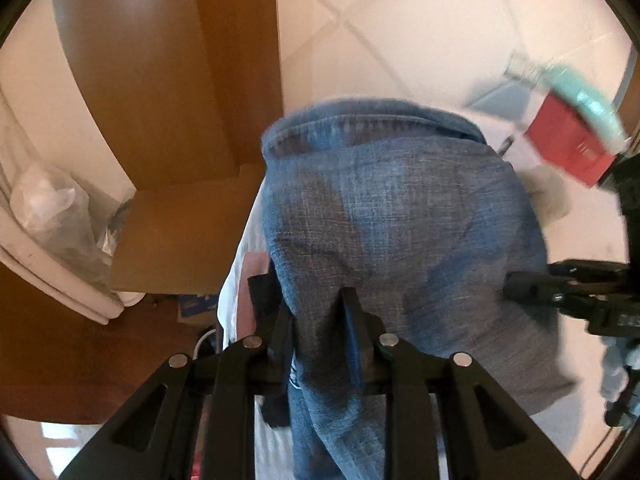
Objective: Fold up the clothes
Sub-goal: 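Lower the jeans onto the black and pink clothes stack and open the left gripper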
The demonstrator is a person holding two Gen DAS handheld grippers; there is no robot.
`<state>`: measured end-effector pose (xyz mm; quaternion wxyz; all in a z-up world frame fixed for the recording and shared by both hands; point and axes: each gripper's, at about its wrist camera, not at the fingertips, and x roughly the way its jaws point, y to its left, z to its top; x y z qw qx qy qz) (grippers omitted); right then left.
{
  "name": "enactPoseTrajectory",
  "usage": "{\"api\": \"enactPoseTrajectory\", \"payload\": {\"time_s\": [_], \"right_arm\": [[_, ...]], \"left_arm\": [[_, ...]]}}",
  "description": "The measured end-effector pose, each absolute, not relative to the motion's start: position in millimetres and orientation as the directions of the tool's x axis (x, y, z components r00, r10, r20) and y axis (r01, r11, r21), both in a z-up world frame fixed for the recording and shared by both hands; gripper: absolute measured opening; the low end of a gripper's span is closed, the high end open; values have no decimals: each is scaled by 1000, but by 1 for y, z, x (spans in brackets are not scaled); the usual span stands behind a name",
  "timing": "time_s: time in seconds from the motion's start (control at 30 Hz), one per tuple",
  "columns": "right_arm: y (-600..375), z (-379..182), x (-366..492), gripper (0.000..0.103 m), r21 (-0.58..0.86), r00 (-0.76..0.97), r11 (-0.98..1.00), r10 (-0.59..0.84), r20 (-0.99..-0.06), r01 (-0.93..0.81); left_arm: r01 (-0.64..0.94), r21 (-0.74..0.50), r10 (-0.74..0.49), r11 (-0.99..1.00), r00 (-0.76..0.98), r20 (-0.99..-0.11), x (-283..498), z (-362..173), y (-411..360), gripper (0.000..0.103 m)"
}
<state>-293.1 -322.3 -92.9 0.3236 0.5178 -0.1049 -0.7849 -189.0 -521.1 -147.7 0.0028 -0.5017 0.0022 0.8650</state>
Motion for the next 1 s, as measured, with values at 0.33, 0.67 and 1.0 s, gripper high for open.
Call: {"api": "enactPoseTrajectory", "payload": {"time_s": [0.33, 0.67, 1.0], "right_arm": [[-314, -71, -277, 84, 372, -366, -826, -531, -764, 423], [-294, -40, -190, 102, 293, -419, -831, -505, -755, 473], [-292, -31, -158, 102, 229, -449, -852, -454, -769, 470]], "left_arm": [[31, 101, -100, -994, -582, -807, -171, -121, -517, 58], [57, -14, -25, -998, -628, -778, -95, -74, -481, 76], [79, -30, -26, -996, -619, -785, -63, -63, -451, 76]]}}
